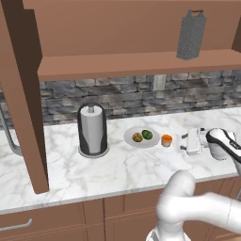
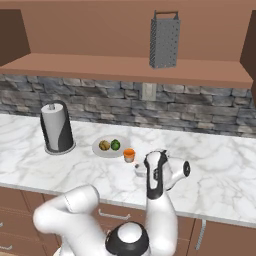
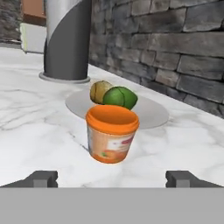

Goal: Pick the avocado and bread from the counter and place them on the plate. Then pick the jam from the cabinet and place it next to the plate. Lastly close the cabinet door.

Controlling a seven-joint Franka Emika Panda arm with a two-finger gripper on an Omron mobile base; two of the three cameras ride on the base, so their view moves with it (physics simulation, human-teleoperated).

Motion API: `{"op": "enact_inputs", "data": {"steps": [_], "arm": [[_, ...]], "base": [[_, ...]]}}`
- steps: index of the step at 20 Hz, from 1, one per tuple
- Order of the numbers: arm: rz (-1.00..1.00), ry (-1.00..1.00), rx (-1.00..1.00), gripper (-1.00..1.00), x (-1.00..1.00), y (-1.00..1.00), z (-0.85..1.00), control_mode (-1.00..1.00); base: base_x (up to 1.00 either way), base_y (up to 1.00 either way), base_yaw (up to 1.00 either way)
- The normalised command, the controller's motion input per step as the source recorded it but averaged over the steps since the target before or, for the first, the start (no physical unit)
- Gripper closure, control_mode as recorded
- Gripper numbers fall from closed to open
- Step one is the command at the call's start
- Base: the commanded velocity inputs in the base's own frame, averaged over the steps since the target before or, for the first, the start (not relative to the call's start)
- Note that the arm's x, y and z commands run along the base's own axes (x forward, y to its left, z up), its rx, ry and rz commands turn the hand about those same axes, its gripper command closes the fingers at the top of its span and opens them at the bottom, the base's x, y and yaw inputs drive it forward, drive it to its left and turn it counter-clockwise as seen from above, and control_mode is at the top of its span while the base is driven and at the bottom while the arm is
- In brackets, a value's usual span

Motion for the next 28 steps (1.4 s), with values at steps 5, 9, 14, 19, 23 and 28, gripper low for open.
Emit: {"op": "enact_inputs", "data": {"steps": [5, 9, 14, 19, 23, 28], "arm": [[-0.10, -0.11, 0.00, -1.00, -0.87, -0.17, 0.48, -1.00], [-0.09, -0.27, 0.00, -1.00, -1.00, -0.30, 0.37, -1.00], [-0.04, -0.35, 0.00, -1.00, -0.98, -0.18, 0.42, -1.00], [-0.01, -0.38, 0.00, -1.00, -0.62, -0.12, 0.51, -1.00], [-0.03, -0.32, 0.03, -1.00, -0.24, -0.31, 0.53, -1.00], [-0.03, -0.12, 0.07, -1.00, -0.01, -0.50, 0.29, -1.00]], "base": [[0.00, 0.00, 0.00], [0.00, 0.00, 0.00], [0.00, 0.00, 0.00], [0.00, 0.00, 0.00], [0.00, 0.00, 0.00], [0.00, 0.00, 0.00]]}}
